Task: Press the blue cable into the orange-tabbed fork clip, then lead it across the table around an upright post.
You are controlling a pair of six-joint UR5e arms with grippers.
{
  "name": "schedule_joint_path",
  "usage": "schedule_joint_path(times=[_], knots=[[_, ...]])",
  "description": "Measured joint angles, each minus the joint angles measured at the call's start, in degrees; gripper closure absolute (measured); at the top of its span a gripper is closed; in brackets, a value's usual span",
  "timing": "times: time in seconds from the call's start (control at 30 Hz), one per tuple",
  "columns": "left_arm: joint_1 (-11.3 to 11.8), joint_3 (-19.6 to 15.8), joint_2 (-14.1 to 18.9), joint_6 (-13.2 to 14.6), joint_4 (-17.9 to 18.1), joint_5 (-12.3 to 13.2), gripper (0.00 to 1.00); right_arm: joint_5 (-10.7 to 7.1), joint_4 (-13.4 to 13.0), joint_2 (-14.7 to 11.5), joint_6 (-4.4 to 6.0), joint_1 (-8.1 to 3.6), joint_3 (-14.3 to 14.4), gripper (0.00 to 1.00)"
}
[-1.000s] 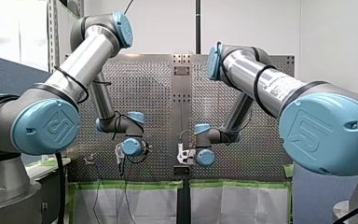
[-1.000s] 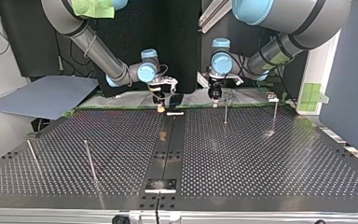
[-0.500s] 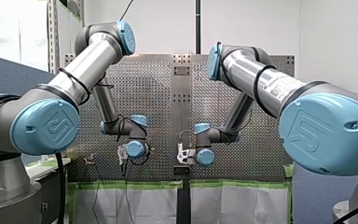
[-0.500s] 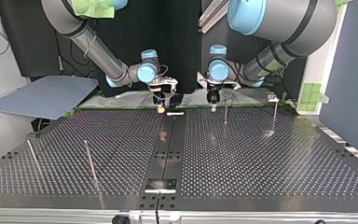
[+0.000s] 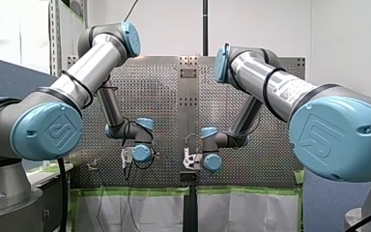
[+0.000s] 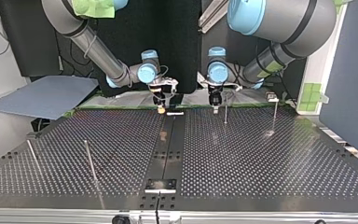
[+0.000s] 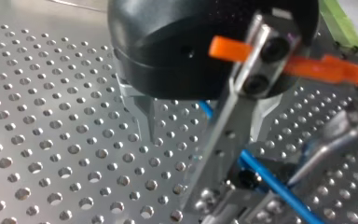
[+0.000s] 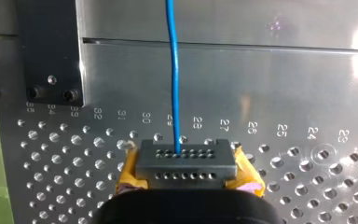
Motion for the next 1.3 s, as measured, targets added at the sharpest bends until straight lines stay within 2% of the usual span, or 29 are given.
schedule_joint_path(times=[0.23, 0.27, 0.3, 0.33, 0.37, 0.4, 0.47, 0.5, 0.53, 0.57, 0.6, 0.63, 0.67, 1.0, 1.3], knots=[[-0.1, 0.0, 0.0, 1.4, -0.2, -0.4, 0.00, -0.05, 0.1, 0.0, 0.00, -0.01, -0.1, 1.00], [-0.2, 0.0, 0.0, 1.6, -0.2, -0.5, 0.05, -0.06, 0.1, 0.0, 0.00, -0.01, -0.1, 1.00], [-0.2, 0.0, 0.0, 1.9, -0.2, -0.5, 0.05, -0.06, 0.1, 0.0, 0.00, -0.01, -0.1, 1.00], [-0.3, 0.0, 0.0, 2.0, -0.2, -0.5, 0.15, -0.06, 0.1, 0.0, 0.00, -0.02, -0.1, 1.00], [-0.3, 0.0, 0.0, 2.2, -0.2, -0.6, 0.30, -0.06, 0.1, 0.0, 0.00, -0.03, -0.1, 1.00], [-0.4, 0.0, 0.0, 2.3, -0.2, -0.6, 0.30, -0.06, 0.2, 0.0, 0.00, -0.04, -0.1, 1.00], [-0.5, 0.0, 0.0, 2.4, -0.1, -0.7, 0.50, -0.06, 0.2, 0.0, 0.00, -0.05, -0.1, 1.00], [-0.6, 0.0, 0.0, 2.5, 0.0, -0.9, 0.50, -0.06, 0.2, 0.0, 0.01, -0.04, -0.1, 1.00], [-0.7, 0.0, 0.0, 2.5, 0.0, -1.1, 0.65, -0.06, 0.2, 0.0, 0.03, -0.04, -0.1, 1.00], [-0.7, 0.0, 0.0, 2.5, 0.1, -1.3, 0.75, -0.06, 0.2, 0.0, 0.07, -0.03, -0.1, 1.00], [-0.8, 0.0, 0.0, 2.5, 0.2, -1.7, 0.75, -0.06, 0.2, 0.0, 0.10, -0.03, -0.1, 1.00], [-0.8, 0.0, 0.0, 2.5, 0.2, -2.0, 0.90, -0.06, 0.2, 0.0, 0.13, -0.02, -0.1, 1.00], [-0.8, 0.0, 0.0, 2.6, 0.2, -2.2, 1.00, -0.05, 0.2, 0.0, 0.16, -0.02, -0.1, 1.00], [-1.2, 0.0, 0.0, 2.4, 0.5, -3.0, 1.00, -0.02, 0.2, 0.0, 0.27, -0.01, -0.1, 1.00], [-1.5, 0.1, 0.1, 2.4, 0.4, -2.3, 1.00, -0.02, 0.3, 0.0, -0.07, -0.15, -0.1, 1.00]])
